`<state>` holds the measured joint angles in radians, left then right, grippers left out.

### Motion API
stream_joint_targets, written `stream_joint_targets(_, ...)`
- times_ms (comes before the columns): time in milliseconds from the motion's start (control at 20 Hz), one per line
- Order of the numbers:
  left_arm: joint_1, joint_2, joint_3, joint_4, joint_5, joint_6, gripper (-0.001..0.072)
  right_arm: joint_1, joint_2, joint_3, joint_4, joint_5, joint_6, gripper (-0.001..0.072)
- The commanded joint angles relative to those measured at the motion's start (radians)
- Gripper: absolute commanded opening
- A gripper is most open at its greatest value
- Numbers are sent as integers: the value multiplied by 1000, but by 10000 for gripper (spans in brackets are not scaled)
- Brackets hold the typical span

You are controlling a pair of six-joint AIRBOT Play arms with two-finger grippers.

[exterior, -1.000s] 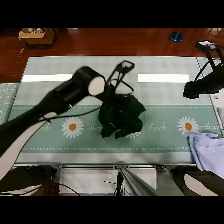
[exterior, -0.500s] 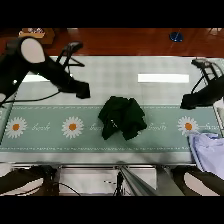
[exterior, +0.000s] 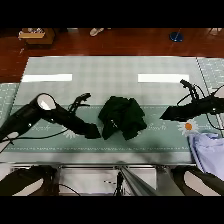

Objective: Fold the shirts.

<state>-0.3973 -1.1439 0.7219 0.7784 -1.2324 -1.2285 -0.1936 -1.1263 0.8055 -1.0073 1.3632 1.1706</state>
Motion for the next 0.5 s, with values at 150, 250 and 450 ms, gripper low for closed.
stream_joint_targets(150, -205, -2, -61, -54, 289, 39, 720, -4, 0, -49, 109, -36, -55, 543)
stream_joint_targets(250, -243, -16, -61, -54, 345, 39, 720, -4, 0, -49, 110, -35, -54, 543)
stream_joint_targets(450, -264, -51, -53, -55, 495, 40, 720, -4, 0, -49, 142, -8, -54, 543)
